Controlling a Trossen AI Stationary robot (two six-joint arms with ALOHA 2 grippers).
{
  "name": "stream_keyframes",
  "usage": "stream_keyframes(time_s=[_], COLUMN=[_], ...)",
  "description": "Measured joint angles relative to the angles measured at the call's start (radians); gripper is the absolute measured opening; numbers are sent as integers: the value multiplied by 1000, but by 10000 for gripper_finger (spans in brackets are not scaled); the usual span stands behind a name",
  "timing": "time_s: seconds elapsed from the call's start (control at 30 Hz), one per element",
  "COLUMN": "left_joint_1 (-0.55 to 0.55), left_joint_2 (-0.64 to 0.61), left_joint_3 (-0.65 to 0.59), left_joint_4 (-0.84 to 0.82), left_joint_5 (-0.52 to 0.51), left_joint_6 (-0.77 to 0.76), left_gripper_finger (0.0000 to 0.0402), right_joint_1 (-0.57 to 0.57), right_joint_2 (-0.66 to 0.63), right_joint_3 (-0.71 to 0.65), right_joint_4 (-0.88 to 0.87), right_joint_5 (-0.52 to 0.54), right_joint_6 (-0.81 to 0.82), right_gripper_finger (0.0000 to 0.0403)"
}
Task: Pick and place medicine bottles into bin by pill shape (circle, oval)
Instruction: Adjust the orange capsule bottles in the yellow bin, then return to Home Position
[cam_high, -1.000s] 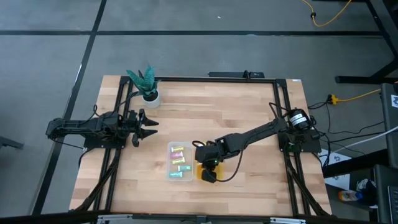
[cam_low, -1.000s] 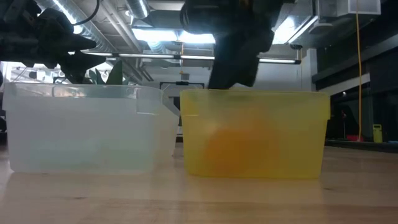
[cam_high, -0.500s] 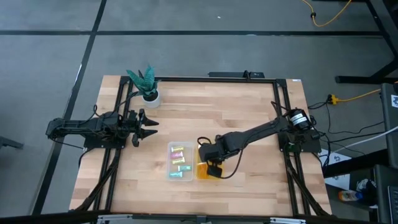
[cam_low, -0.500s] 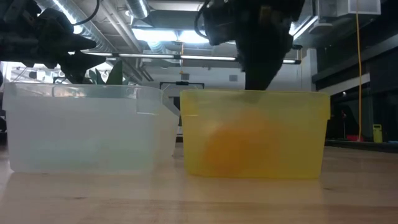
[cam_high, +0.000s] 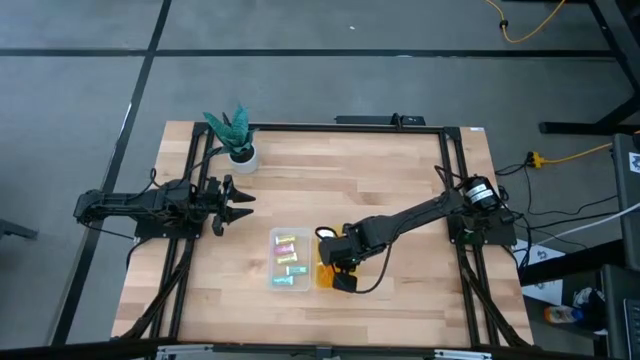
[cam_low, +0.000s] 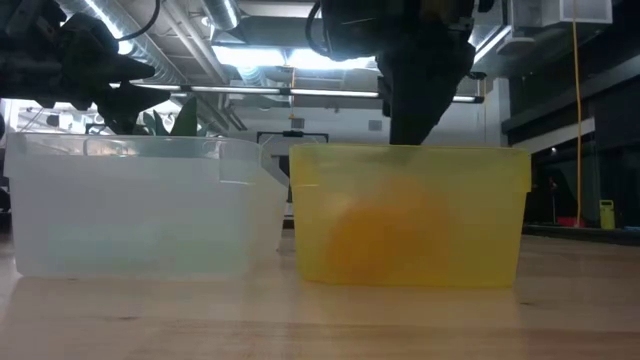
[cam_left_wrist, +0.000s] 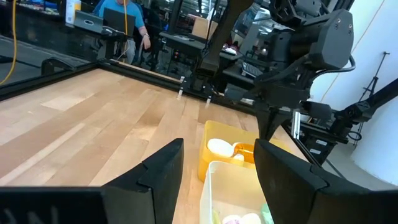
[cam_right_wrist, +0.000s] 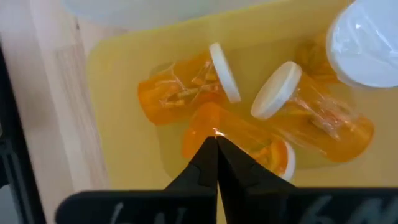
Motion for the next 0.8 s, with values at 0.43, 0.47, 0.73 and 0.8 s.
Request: stream_keyframes(time_s=[0.43,0.47,0.73,0.8], left_joint_1=[0,0,0,0], left_joint_2=[0,0,0,0], left_joint_3=[0,0,0,0], left_joint_4=[0,0,0,0], left_joint_5=[0,0,0,0], left_joint_6=[0,0,0,0], left_gripper_finger=[190,190,190,190], right_joint_1=[0,0,-1,-7], right_joint_2=[41,40,6,-25], right_joint_3=[-2,-1,11,11], right_joint_4=[25,40,46,11], right_joint_5=[-104,-91,28,46], right_joint_6=[-7,-22,-247,-270], right_gripper_finger=[7,9,14,15])
